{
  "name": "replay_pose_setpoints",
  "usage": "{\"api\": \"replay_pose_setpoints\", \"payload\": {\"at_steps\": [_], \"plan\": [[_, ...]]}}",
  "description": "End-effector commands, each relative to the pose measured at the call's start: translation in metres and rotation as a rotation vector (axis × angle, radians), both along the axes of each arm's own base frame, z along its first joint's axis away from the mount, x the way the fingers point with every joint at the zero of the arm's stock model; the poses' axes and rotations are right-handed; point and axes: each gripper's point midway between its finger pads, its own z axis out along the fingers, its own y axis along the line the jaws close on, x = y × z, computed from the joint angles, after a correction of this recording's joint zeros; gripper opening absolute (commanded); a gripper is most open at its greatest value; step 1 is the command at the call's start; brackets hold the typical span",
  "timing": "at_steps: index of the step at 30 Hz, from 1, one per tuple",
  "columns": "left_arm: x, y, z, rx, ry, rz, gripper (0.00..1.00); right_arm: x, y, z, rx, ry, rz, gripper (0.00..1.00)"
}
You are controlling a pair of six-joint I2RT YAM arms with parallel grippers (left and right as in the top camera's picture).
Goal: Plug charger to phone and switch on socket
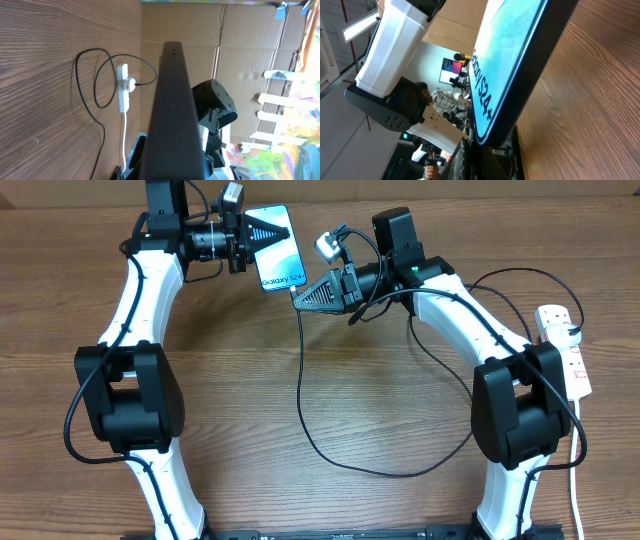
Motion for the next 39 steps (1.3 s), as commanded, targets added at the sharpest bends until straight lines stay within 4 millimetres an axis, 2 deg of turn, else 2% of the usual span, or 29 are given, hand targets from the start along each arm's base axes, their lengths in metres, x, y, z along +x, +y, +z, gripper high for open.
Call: {"api": "replay_pose_setpoints", "payload": {"at_steps": [1, 19, 39], "plan": [[-0.0062, -0.0025, 0.0191, -0.014, -0.025, -0.015, 0.04, -0.0045, 0.0011, 0.0176, 0.02, -0.034, 0.012, 0.04], [-0.0005, -0.0012, 0.0157, 0.005, 0.007, 0.02, 0.04, -0.0086, 0.0065, 0.0173, 0.019, -0.038, 0.024, 0.04], [-0.0102, -0.0091, 0.0225, -0.03, -0.029, -0.042, 0.04, -0.0038, 0.0076, 0.0141, 0.0, -0.049, -0.001, 0.04]]}}
